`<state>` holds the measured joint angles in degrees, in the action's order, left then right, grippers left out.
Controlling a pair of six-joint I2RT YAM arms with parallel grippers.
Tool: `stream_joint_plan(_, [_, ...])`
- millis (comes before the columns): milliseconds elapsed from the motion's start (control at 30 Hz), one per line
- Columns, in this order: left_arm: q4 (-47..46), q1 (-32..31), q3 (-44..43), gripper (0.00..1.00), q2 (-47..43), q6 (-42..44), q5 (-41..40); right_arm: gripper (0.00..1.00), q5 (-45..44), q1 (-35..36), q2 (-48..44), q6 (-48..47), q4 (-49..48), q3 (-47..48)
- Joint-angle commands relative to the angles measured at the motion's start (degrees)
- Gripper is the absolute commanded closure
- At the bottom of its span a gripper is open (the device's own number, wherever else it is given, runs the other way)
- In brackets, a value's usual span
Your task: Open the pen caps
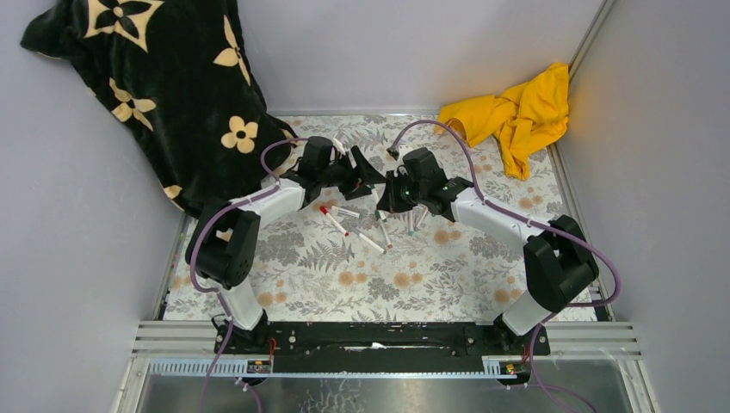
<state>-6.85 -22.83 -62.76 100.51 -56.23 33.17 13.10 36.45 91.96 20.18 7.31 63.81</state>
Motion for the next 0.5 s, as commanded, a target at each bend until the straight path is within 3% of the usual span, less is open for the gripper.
stream_joint_plan(0, [-2.8,-0.2,0.1,0.28,1.3,-0.8,0.0,1.00,1.2,1.1,0.3,0.1,-1.9,3.3])
stream_joint_plan(367, [-2.3,-0.2,-1.5,0.58,3.0,-0.2,-0.5,1.00,1.4,1.7,1.0,0.0,-1.9,3.8])
stream_joint_plan(467, [-2.2,-0.2,-1.8,0.60,3.2,-0.1,-0.4,1.00,1.6,1.7,1.1,-0.2,-1.7,4.2])
